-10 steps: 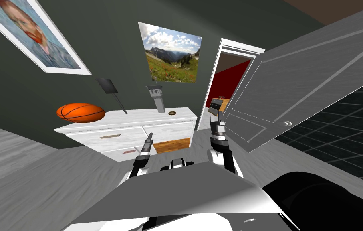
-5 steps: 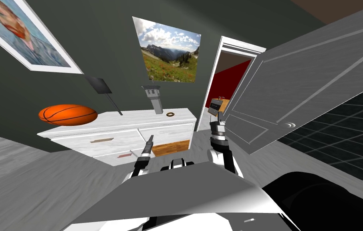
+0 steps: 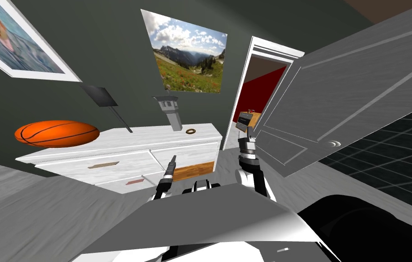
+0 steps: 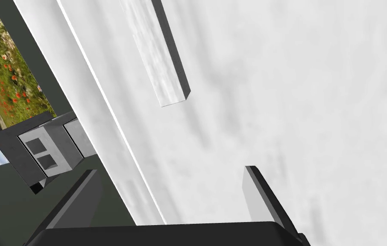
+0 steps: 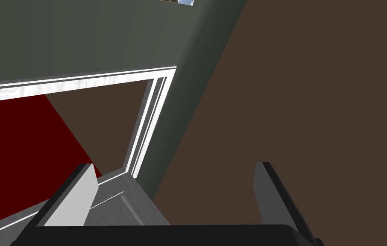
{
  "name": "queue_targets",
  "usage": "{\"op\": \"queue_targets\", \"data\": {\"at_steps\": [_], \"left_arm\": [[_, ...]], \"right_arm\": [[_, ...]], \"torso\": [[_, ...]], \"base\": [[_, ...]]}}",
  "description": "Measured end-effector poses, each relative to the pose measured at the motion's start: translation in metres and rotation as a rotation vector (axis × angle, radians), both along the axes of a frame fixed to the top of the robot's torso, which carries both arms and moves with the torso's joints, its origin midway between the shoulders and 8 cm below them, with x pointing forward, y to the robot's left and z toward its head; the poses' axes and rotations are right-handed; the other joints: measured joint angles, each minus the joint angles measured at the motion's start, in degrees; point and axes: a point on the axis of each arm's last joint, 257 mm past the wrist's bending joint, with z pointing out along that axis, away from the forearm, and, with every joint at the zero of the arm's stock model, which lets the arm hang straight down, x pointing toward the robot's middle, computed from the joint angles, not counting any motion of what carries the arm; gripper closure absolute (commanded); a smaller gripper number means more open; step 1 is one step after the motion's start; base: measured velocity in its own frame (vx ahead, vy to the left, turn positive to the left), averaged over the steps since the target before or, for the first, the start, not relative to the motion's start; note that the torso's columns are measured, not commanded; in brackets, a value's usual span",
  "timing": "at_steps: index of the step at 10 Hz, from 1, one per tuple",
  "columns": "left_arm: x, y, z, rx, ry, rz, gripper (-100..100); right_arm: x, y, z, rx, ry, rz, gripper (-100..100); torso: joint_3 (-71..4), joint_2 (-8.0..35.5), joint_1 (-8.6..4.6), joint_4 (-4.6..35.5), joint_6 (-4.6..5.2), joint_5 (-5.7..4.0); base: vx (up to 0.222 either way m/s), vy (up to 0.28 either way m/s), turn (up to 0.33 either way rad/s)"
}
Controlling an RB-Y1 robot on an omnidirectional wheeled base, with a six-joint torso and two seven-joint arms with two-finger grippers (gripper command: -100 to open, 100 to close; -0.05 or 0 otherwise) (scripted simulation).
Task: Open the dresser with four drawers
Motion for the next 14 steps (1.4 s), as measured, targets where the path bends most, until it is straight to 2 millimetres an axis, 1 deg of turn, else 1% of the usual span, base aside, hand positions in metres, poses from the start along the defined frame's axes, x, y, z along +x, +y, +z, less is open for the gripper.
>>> {"op": "queue_targets", "data": {"at_steps": [2,3,5,6,8,14], "left_arm": [[0.002,-0.007,-0.015,-0.037,0.027,0.012,-100],[0.002,-0.014,-0.022,-0.061,0.037,0.017,-100],[0.003,-0.027,-0.027,-0.104,0.048,0.027,-100],[0.003,-0.027,-0.027,-0.106,0.049,0.027,-100],[0.014,-0.028,-0.029,-0.109,0.048,0.010,-100],[0.047,-0.021,-0.033,-0.115,0.051,-0.036,-100]], "right_arm": [[0.000,0.000,0.000,0.000,0.000,0.000,0],[0.000,0.000,0.000,0.000,0.000,0.000,0],[0.000,0.000,0.000,0.000,0.000,0.000,0],[0.000,0.000,0.000,0.000,0.000,0.000,0],[0.000,0.000,0.000,0.000,0.000,0.000,0],[0.000,0.000,0.000,0.000,0.000,0.000,0]], "torso": [[0.05,0.08,-0.04,0.02,0.00,-0.01],[0.07,0.12,0.01,0.03,0.00,0.00],[0.07,0.10,0.07,0.03,-0.01,0.01],[0.06,0.10,0.07,0.03,-0.01,0.01],[0.05,0.08,-0.08,0.02,0.00,-0.03],[-0.01,-0.02,0.01,-0.01,0.00,0.00]], "base": [[0.059,-0.050,-0.008],[0.040,-0.032,-0.006],[0.017,-0.011,-0.002],[-0.013,-0.038,0.065],[-0.031,-0.046,0.044],[-0.033,-0.049,0.042]]}}
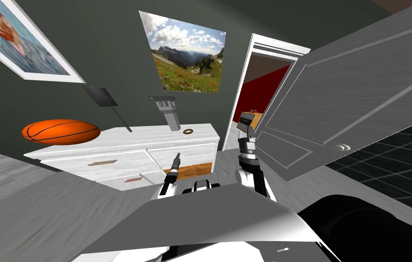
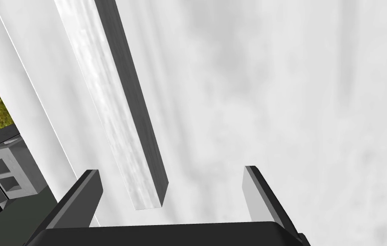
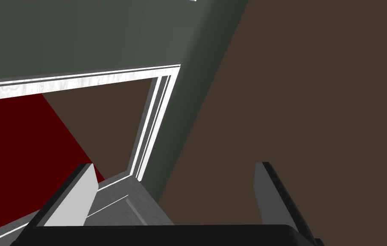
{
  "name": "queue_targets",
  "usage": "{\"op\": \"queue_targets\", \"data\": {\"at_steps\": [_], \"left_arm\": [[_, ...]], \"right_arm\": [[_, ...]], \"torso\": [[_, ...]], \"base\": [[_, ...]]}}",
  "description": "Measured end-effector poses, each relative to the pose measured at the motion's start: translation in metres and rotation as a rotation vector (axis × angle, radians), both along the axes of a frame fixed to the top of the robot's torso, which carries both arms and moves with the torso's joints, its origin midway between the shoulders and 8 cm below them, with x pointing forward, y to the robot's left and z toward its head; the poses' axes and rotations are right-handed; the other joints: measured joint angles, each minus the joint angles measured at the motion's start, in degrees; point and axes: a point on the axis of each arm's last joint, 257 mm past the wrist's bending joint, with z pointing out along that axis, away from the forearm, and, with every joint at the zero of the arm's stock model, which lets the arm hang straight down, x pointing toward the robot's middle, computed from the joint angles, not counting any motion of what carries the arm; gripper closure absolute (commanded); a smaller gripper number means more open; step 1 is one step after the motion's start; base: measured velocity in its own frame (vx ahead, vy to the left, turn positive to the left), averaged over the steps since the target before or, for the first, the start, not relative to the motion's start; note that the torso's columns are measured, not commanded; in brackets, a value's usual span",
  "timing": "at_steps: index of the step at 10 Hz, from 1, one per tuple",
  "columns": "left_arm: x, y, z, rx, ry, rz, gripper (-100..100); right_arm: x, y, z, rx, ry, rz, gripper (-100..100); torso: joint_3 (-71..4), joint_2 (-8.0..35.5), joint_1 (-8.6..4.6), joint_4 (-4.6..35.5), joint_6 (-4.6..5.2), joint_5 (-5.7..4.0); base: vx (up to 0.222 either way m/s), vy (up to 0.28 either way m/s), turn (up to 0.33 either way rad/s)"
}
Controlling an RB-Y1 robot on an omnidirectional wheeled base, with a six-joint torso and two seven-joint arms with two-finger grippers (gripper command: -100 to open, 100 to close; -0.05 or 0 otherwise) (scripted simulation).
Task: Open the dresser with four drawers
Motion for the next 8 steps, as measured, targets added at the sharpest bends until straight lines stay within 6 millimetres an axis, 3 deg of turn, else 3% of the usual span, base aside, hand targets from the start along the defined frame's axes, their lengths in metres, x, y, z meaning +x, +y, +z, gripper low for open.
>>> {"op": "queue_targets", "data": {"at_steps": [8], "left_arm": [[0.046,0.020,0.007,0.007,-0.006,-0.027,-100]], "right_arm": [[0.000,0.000,0.000,0.000,0.000,0.000,0]], "torso": [[0.03,0.05,-0.02,0.02,-0.01,-0.01]], "base": [[-0.029,-0.041,0.038]]}}
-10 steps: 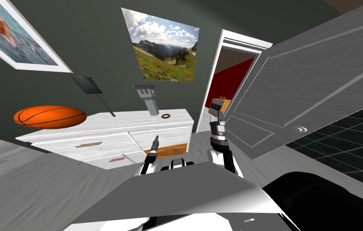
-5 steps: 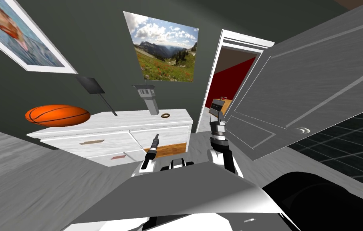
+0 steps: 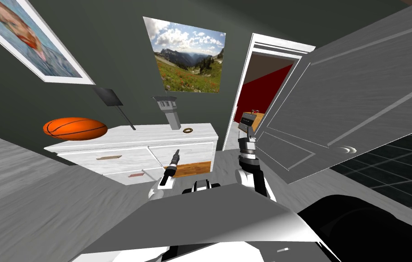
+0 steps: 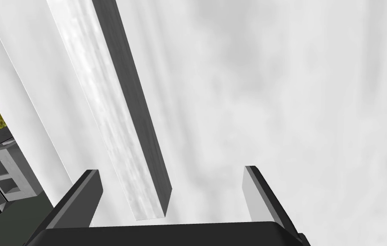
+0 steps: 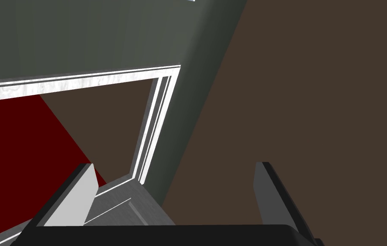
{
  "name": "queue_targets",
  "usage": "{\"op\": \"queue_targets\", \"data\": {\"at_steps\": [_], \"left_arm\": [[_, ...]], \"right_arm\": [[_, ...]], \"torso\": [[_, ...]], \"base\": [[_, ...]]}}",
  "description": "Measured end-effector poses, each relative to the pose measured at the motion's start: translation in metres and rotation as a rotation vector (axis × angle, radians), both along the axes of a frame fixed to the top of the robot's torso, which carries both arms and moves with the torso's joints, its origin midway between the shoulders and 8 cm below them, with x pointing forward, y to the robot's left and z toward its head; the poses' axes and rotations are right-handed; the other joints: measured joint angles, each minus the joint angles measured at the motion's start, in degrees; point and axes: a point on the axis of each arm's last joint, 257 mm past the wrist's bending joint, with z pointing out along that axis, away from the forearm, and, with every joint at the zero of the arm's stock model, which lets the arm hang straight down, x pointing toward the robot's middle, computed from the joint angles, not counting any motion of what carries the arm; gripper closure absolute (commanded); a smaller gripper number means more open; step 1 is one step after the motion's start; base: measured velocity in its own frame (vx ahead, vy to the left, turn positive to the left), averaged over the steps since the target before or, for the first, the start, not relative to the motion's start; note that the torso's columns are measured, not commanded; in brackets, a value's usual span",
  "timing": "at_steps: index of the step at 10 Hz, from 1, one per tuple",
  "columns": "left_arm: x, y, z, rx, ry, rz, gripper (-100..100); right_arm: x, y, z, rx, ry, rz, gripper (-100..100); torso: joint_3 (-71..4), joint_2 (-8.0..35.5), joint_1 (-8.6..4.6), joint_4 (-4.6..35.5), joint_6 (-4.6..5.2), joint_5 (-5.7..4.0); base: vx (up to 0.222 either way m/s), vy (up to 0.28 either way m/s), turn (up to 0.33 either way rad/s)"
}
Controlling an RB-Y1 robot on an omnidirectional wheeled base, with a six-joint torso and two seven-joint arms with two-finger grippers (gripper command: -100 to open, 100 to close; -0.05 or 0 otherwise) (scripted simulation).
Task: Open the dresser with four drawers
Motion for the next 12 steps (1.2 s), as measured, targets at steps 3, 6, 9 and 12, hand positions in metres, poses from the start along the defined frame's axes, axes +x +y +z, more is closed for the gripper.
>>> {"op": "queue_targets", "data": {"at_steps": [3,6,9,12], "left_arm": [[0.016,0.010,0.003,0.002,0.004,-0.001,-100],[0.027,0.020,0.008,0.005,0.002,0.001,100],[0.009,0.004,0.006,-0.003,-0.007,-0.002,100],[-0.010,-0.007,0.005,-0.006,-0.022,0.002,100]], "right_arm": [[0.000,0.000,0.000,0.000,0.000,0.000,0],[0.000,0.000,0.000,0.000,0.000,0.000,0],[0.000,0.000,0.000,0.000,0.000,0.000,0],[0.000,0.000,0.000,0.000,0.000,0.000,0]], "torso": [[0.00,-0.01,0.01,-0.01,0.00,0.01],[-0.03,-0.06,0.07,-0.02,0.01,0.03],[-0.37,-0.63,0.23,-0.48,0.07,0.23],[-0.35,-0.64,0.11,-0.64,0.12,0.28]], "base": [[-0.036,-0.044,0.048],[-0.008,-0.006,-0.009],[0.049,0.071,-0.061],[0.046,0.049,-0.038]]}}
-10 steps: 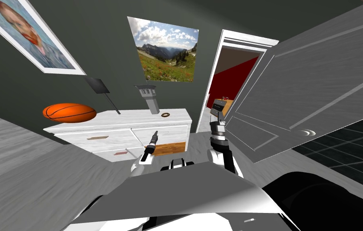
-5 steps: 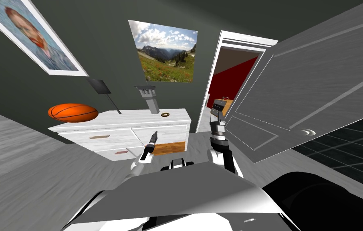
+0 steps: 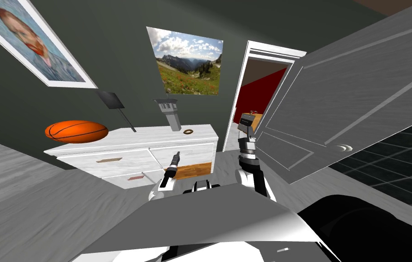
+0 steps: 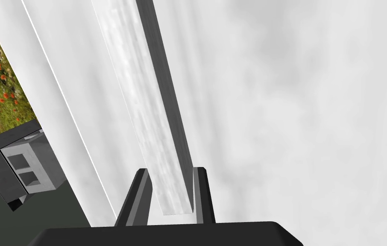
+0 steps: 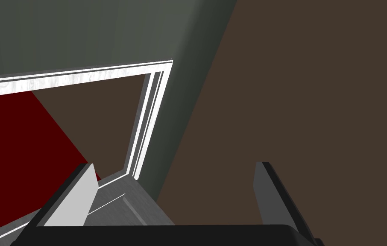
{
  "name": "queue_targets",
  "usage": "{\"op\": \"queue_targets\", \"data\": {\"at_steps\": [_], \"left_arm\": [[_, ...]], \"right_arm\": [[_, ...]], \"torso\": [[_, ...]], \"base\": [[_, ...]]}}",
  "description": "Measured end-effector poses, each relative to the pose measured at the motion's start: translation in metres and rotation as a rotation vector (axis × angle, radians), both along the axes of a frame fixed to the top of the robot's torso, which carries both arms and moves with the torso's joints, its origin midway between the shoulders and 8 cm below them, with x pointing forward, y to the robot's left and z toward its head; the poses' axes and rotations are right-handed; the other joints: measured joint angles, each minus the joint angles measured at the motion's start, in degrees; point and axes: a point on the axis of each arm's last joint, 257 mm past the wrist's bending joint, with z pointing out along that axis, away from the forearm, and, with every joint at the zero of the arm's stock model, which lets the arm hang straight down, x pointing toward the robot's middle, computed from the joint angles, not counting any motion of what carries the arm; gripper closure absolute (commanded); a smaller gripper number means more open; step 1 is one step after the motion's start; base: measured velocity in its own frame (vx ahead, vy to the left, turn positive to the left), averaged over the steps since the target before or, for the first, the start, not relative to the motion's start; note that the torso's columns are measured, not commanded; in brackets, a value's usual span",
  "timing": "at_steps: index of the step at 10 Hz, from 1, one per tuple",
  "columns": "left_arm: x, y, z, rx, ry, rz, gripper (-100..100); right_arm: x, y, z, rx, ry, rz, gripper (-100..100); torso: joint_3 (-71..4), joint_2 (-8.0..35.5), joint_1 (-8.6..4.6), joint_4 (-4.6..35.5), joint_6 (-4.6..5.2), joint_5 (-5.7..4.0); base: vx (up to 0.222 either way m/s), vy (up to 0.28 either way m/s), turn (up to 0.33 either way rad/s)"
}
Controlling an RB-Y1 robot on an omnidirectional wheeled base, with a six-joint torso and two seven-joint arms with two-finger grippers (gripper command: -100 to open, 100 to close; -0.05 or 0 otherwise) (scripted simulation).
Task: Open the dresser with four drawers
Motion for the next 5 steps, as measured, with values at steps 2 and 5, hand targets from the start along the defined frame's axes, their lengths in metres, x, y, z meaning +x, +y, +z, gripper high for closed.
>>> {"op": "queue_targets", "data": {"at_steps": [2,5], "left_arm": [[-0.007,-0.006,0.001,-0.001,-0.003,0.006,100],[-0.026,-0.011,0.002,-0.003,-0.001,0.019,100]], "right_arm": [[0.000,0.000,0.000,0.000,0.000,0.000,0],[0.000,0.000,0.000,0.000,0.000,0.000,0]], "torso": [[0.03,0.05,-0.04,0.01,0.11,0.02],[0.05,0.06,-0.04,0.05,0.05,-0.01]], "base": [[0.022,0.036,-0.034],[0.026,0.037,-0.032]]}}
